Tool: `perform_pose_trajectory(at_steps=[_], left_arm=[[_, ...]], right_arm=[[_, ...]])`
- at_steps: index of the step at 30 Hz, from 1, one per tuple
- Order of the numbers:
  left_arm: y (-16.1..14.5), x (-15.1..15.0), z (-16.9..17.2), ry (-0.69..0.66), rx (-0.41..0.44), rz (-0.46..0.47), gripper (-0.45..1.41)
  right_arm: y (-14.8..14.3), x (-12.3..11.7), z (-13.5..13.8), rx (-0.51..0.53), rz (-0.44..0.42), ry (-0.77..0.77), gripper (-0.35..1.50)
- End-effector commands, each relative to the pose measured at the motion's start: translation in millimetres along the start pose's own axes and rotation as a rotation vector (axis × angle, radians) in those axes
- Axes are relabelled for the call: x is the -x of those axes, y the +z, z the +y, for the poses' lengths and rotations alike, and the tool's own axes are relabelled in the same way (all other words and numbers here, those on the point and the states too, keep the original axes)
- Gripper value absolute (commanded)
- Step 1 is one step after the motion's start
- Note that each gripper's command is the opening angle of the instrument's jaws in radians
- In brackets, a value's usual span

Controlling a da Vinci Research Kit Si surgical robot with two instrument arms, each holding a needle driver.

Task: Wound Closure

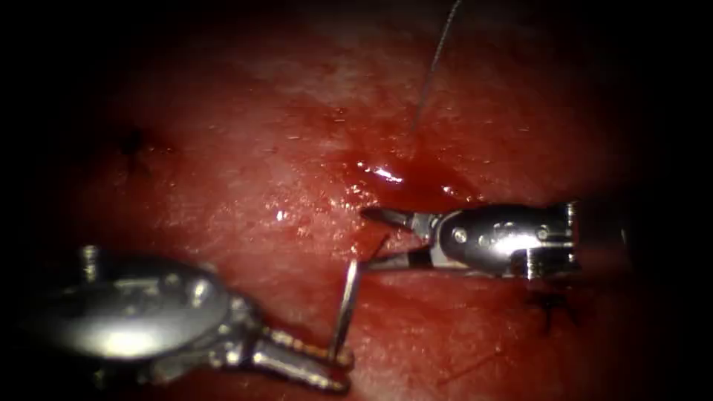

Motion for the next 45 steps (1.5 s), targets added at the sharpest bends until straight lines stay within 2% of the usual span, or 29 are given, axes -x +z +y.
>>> perform_pose_trajectory(at_steps=[1,6,8,9,10,17,21,25,31,33,34,35,36,37,38,40,45], left_arm=[[0.5,0.5,0.3,0.001,0.001,0.005,-0.45],[-0.1,-0.5,1.3,0.028,-0.003,0.013,-0.45],[-0.3,-0.8,1.4,0.037,-0.008,0.014,-0.45],[-0.4,-0.9,1.4,0.037,-0.010,0.015,-0.45],[-0.5,-0.9,1.4,0.042,-0.013,0.015,-0.45],[-1.9,-1.7,1.5,0.073,-0.047,0.024,-0.45],[-3.7,-2.6,1.4,0.111,-0.096,0.040,-0.45],[-5.6,-3.2,0.9,0.155,-0.155,0.049,-0.45],[-7.8,-2.9,-1.0,0.209,-0.256,0.040,-0.45],[-8.7,-2.5,-2.2,0.230,-0.288,0.034,-0.45],[-9.0,-2.4,-2.6,0.233,-0.300,0.033,-0.45],[-9.3,-2.2,-3.2,0.237,-0.310,0.031,-0.45],[-9.6,-2.0,-3.6,0.236,-0.316,0.031,-0.45],[-9.9,-1.9,-4.0,0.241,-0.322,0.029,-0.45],[-10.2,-1.7,-4.4,0.240,-0.330,0.029,-0.45],[-11.0,-1.4,-5.4,0.243,-0.346,0.032,-0.45],[-12.9,-0.5,-7.9,0.254,-0.393,0.046,-0.45]], right_arm=[[1.1,1.1,-0.6,-0.004,-0.014,-0.002,0.39],[0.8,1.7,-0.1,0.003,-0.028,-0.009,0.22],[0.6,1.5,-0.1,0.001,-0.026,0.011,-0.05],[0.5,1.3,-0.2,-0.002,-0.028,0.017,-0.32],[0.4,1.1,-0.3,-0.004,-0.030,0.030,-0.35],[-0.7,-1.2,-1.1,-0.006,-0.076,0.169,-0.35],[-1.4,-3.0,-1.7,0.005,-0.089,0.216,-0.35],[-2.0,-5.9,-3.0,-0.001,-0.085,0.238,-0.35],[-2.7,-12.4,-5.2,-0.013,-0.054,0.264,-0.35],[-2.8,-14.5,-5.1,0.006,-0.016,0.191,-0.35],[-2.8,-14.7,-4.8,0.036,-0.004,0.179,0.05],[-2.9,-14.7,-4.5,0.071,0.008,0.166,0.56],[-3.0,-14.6,-4.3,0.086,0.007,0.162,0.78],[-3.1,-14.3,-4.0,0.116,-0.003,0.143,1.08],[-3.2,-13.9,-3.6,0.131,-0.012,0.140,1.20],[-3.5,-12.8,-2.8,0.147,-0.023,0.134,1.30],[-3.9,-9.0,-1.2,0.189,-0.050,0.112,1.31]])
